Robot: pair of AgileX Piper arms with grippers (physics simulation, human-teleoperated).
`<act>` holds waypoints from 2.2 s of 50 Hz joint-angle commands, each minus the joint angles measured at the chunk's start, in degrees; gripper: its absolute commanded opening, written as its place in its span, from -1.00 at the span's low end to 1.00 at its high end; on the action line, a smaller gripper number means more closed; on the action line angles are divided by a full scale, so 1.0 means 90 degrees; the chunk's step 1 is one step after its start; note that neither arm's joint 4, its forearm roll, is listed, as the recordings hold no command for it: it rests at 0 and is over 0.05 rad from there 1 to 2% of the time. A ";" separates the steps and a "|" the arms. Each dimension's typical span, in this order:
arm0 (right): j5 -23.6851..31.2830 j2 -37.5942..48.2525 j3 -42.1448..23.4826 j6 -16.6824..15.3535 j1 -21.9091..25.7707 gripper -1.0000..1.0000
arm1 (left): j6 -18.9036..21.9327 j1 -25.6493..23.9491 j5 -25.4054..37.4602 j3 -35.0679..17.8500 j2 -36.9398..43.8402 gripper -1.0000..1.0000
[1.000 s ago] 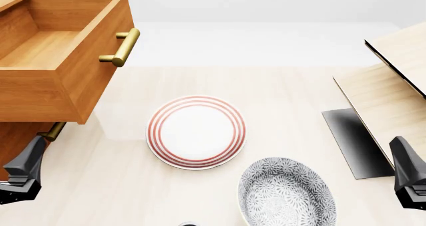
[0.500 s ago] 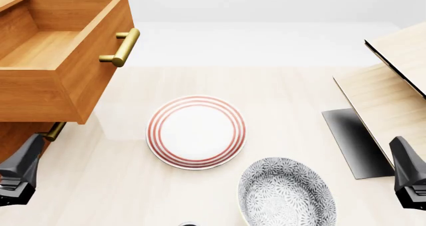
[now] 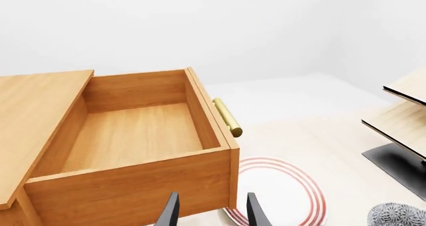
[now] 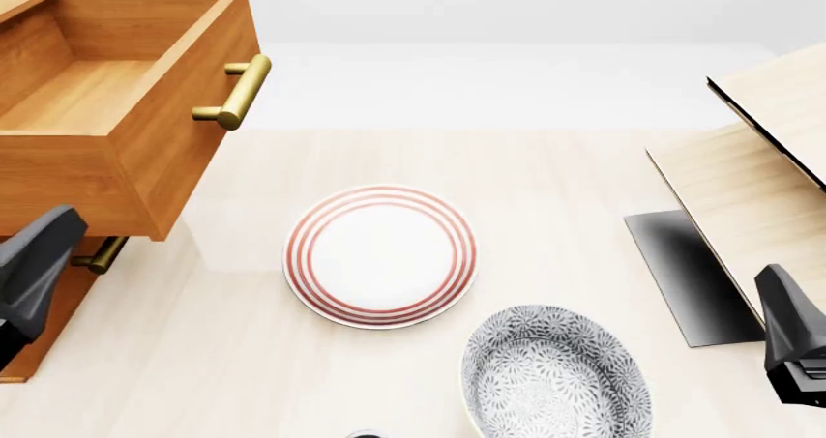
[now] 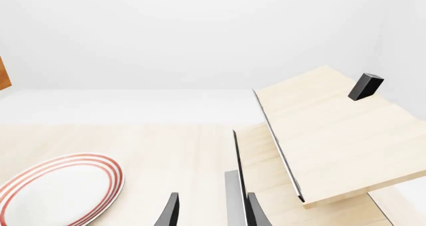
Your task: Close the top drawer of the cabinet.
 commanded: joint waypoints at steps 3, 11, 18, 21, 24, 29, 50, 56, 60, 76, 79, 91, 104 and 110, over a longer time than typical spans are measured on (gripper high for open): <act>0.0000 0.0000 0.0000 -0.0001 0.0000 1.00 | 0.0197 -0.0953 -0.0575 -0.0465 0.1049 1.00; 0.0000 0.0000 0.0000 0.0000 -0.0001 1.00 | 0.0343 -0.1563 -0.0922 -0.0832 0.1763 1.00; -0.0001 -0.0001 0.0000 0.0000 0.0000 1.00 | 0.0297 -0.2356 -0.1250 -0.1115 0.2386 1.00; 0.0000 0.0000 0.0000 0.0001 0.0000 1.00 | 0.0406 -0.2724 -0.1510 -0.1223 0.2729 1.00; 0.0000 0.0000 0.0000 0.0001 -0.0001 1.00 | 0.0464 -0.3158 -0.1774 -0.1474 0.3196 1.00; 0.0000 0.0000 0.0000 0.0000 0.0000 1.00 | 0.0166 -0.3489 -0.1967 -0.1737 0.3819 1.00; -0.0001 -0.0001 0.0000 0.0000 0.0000 1.00 | 0.0632 -0.4454 -0.2315 -0.3326 0.6289 1.00; 0.0001 0.0001 0.0000 0.0000 -0.0001 1.00 | 0.0645 -0.4338 -0.2057 -0.3866 0.6569 1.00; 0.0000 0.0000 0.0000 0.0000 -0.0001 1.00 | 0.0528 -0.4179 -0.1857 -0.4218 0.6711 1.00; -0.0001 -0.0001 0.0000 -0.0001 -0.0001 1.00 | 0.0730 -0.3372 -0.1000 -0.5148 0.7998 1.00; 0.0000 0.0000 0.0000 0.0001 0.0000 1.00 | 0.0672 -0.3195 -0.0817 -0.5296 0.8182 1.00; 0.0000 0.0000 0.0000 -0.0001 -0.0001 1.00 | 0.0398 -0.2725 -0.0110 -0.5562 0.8763 1.00; 0.0000 0.0000 0.0000 0.0000 -0.0002 1.00 | 0.0244 -0.1902 -0.0034 -0.5455 0.8682 1.00; 0.0000 0.0000 0.0000 0.0002 -0.0001 1.00 | 0.0193 -0.1400 -0.0040 -0.5309 0.8509 1.00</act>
